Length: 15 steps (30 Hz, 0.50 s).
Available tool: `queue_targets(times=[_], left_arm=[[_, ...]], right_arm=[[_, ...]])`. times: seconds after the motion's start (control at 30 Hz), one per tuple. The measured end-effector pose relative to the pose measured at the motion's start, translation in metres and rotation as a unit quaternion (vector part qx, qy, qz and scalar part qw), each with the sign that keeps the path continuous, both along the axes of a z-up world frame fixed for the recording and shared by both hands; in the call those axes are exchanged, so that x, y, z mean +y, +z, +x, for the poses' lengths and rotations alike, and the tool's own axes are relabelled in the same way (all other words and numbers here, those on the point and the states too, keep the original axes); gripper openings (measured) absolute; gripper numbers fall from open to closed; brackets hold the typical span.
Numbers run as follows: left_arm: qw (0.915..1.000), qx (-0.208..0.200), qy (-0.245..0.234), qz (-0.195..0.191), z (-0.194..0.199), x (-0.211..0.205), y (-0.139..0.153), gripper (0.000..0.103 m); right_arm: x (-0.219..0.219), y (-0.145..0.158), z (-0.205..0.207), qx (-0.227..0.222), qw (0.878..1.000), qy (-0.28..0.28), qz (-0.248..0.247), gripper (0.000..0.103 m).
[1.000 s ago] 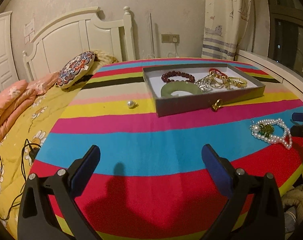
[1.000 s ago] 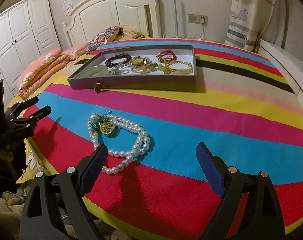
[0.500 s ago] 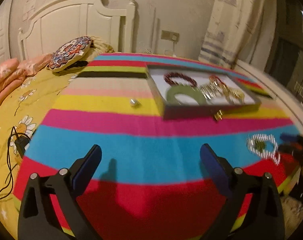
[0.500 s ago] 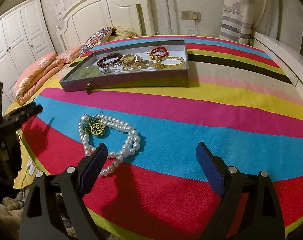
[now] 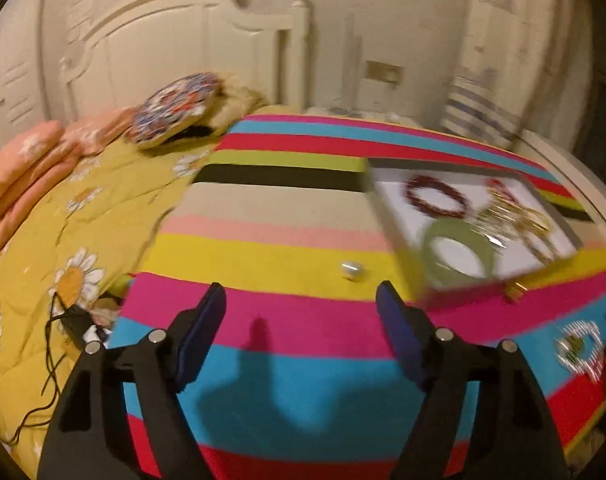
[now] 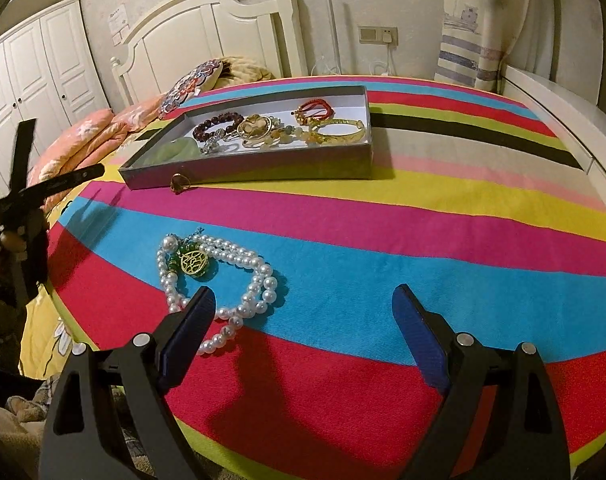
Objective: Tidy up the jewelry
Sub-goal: 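Withdraw both grippers from the tray, then grasp the small gold charm by the tray rim with the left gripper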
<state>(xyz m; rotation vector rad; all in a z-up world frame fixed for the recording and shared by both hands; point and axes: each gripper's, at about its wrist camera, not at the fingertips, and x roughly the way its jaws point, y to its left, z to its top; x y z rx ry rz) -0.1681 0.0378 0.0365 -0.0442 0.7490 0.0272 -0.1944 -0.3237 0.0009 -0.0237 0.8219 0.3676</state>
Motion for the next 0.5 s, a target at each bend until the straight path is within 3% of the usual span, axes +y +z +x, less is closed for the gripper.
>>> queue_targets(times=[0.1, 0.2, 0.27, 0.37, 0.5], left_arm=[[0.9987, -0.007, -0.03, 0.042, -0.01, -0.026, -0.001, 0.076], [0.9966, 0.016, -0.033, 0.074, 0.005, -0.033, -0.006, 0.064], [0.9968, 0.042, -0.023, 0.065, 0.023, -0.024, -0.009, 0.06], [0.9968, 0.049, -0.02, 0.059, 0.027, -0.017, -0.01, 0.048], [0.9958, 0.013, -0.081, 0.039, -0.006, -0.044, -0.002, 0.045]], right_arm=[[0.001, -0.001, 0.0, 0.001, 1.0, 0.001, 0.001, 0.086], [0.002, 0.001, -0.001, -0.001, 1.0, 0.004, -0.001, 0.086], [0.001, 0.002, -0.002, -0.004, 1.0, 0.002, 0.0, 0.086], [-0.002, 0.002, -0.001, -0.004, 1.0, -0.004, 0.003, 0.086], [-0.002, -0.001, 0.002, 0.001, 1.0, -0.004, 0.006, 0.086]])
